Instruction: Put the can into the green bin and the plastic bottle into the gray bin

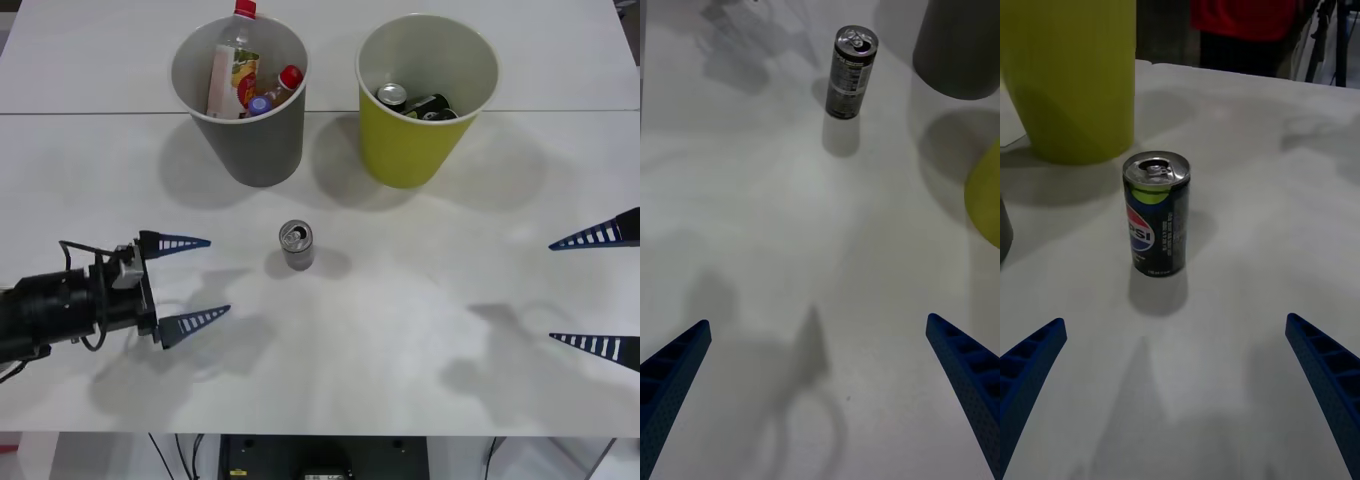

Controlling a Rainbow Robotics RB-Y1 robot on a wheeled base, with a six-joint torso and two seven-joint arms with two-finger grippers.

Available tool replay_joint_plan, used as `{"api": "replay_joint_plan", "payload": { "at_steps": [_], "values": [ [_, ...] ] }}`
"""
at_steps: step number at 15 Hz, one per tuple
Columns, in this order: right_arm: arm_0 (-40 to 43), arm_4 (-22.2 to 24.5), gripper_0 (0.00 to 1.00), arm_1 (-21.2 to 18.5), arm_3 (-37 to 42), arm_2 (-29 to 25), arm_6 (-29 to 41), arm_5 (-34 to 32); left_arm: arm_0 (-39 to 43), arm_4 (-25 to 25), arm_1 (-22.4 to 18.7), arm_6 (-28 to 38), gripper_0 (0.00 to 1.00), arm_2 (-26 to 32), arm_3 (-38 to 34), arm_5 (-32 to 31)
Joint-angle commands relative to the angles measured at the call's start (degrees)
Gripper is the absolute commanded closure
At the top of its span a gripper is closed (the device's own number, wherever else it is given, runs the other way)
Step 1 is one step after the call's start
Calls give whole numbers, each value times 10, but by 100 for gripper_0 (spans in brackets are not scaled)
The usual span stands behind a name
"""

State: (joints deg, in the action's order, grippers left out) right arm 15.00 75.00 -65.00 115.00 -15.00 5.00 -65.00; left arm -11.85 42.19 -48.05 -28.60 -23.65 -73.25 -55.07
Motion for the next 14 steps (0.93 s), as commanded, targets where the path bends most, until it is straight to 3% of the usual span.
{"api": "replay_joint_plan", "payload": {
  "at_steps": [1,4,14],
  "values": [
    [0,0,0,0,0,0,0,0,-15,-1,36,-6,0,0,35,0],
    [0,0,0,0,0,0,0,0,-26,-2,75,-11,0,0,57,6],
    [0,0,0,0,0,0,0,0,-35,14,152,-41,0,4,64,58]
  ]
}}
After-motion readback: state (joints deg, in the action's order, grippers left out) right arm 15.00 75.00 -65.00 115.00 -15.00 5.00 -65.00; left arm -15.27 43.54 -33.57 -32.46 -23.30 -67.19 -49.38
